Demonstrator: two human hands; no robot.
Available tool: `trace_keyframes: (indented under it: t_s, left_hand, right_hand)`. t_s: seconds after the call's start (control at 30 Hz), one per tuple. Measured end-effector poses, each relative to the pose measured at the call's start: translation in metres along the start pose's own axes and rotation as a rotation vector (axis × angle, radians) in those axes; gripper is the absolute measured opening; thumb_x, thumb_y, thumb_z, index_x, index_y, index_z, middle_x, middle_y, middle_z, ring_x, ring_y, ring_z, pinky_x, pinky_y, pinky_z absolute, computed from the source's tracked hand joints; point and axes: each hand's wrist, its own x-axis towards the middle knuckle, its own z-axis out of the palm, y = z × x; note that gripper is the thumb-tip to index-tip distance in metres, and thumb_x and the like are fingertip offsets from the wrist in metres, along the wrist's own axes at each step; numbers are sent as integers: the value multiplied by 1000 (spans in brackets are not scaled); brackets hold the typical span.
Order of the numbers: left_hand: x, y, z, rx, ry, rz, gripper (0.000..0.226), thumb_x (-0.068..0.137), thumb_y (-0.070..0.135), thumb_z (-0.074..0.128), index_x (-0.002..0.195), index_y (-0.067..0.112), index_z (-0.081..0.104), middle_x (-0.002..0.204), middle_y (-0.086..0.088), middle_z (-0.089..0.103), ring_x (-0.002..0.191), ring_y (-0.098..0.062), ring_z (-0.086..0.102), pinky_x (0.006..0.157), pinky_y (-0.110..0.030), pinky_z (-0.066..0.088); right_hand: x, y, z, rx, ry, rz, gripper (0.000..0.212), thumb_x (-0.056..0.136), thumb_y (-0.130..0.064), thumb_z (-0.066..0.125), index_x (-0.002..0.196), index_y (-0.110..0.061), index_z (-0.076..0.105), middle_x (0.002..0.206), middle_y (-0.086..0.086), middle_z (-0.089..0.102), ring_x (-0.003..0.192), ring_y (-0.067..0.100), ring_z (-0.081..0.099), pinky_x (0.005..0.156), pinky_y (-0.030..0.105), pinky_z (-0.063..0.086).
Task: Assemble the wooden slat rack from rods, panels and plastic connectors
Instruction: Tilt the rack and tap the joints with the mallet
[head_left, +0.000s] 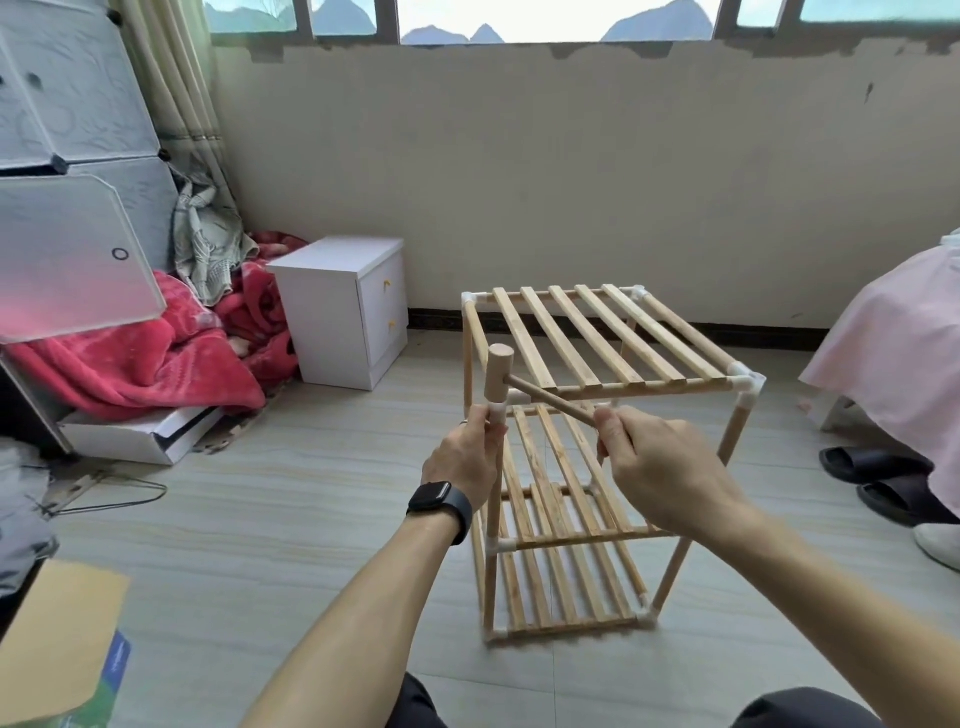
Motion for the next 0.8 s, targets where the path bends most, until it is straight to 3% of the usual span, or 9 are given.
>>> trace_keyframes:
  t_s: [0.17, 0.37, 0.5, 0.57, 0.67, 0.7, 0.73, 0.8]
  left_hand:
    - [0, -3, 3, 1, 6, 7, 12, 105, 43, 33, 110, 35, 40, 86, 3, 64, 65, -17, 59, 47, -26, 40]
    - [1, -2, 1, 24, -4, -1, 21, 105, 39, 38, 119, 27, 47, 89, 3, 65, 71, -21, 62, 57, -35, 53]
    - [1, -2, 1, 29, -11, -7, 26, 104, 41, 36, 118, 24, 48, 86, 2, 64, 70, -21, 62, 57, -36, 53]
    - [1, -1, 0, 39, -6, 2, 29, 105, 44, 33, 118, 22, 47, 84, 2, 63, 68, -22, 61, 55, -34, 51]
    - [2, -1, -1, 51, -10, 6, 32, 105, 45, 32, 119, 21, 47, 85, 1, 64, 68, -21, 60, 52, -32, 46]
    - [2, -1, -2, 50, -9, 5, 32, 105, 45, 31, 119, 21, 47, 85, 1, 64, 68, -21, 60, 52, -31, 44]
    - [2, -1, -2, 45, -8, 5, 32, 105, 46, 31, 118, 22, 47, 85, 1, 64, 67, -20, 60, 51, -30, 43]
    - [1, -2, -1, 33, -10, 11, 29, 105, 45, 31, 117, 23, 47, 85, 2, 64, 67, -20, 59, 52, -30, 43]
  right_hand:
    - [1, -4, 1, -42, -36, -14, 38, 108, -42, 32, 84, -23, 55, 62, -3, 57, 42, 6, 43, 42, 20, 37]
    - [6, -7, -6, -132, -118, 4, 30, 107, -35, 35, 86, -25, 53, 72, -4, 59, 59, 8, 50, 54, 22, 34]
    - [9, -12, -14, -120, -125, -19, 32, 108, -38, 38, 86, -25, 57, 67, -2, 61, 49, 7, 50, 45, 22, 40]
    - [10, -16, -21, 40, -14, -80, 30, 107, -37, 40, 87, -24, 58, 61, -2, 59, 42, 7, 46, 39, 21, 39]
    - [8, -22, -23, 254, 316, -233, 25, 108, -32, 39, 92, -21, 55, 52, -5, 49, 36, 8, 43, 33, 17, 32]
    - [5, -24, -22, 268, 329, -249, 24, 108, -32, 37, 93, -21, 52, 52, -4, 47, 35, 8, 41, 33, 17, 31]
    - [4, -23, -19, 218, 256, -238, 23, 108, -33, 34, 92, -24, 49, 53, -3, 47, 35, 8, 41, 33, 18, 32]
    - [0, -17, -13, -153, -64, -157, 27, 108, -40, 29, 88, -29, 43, 60, -4, 53, 39, 7, 42, 38, 20, 37]
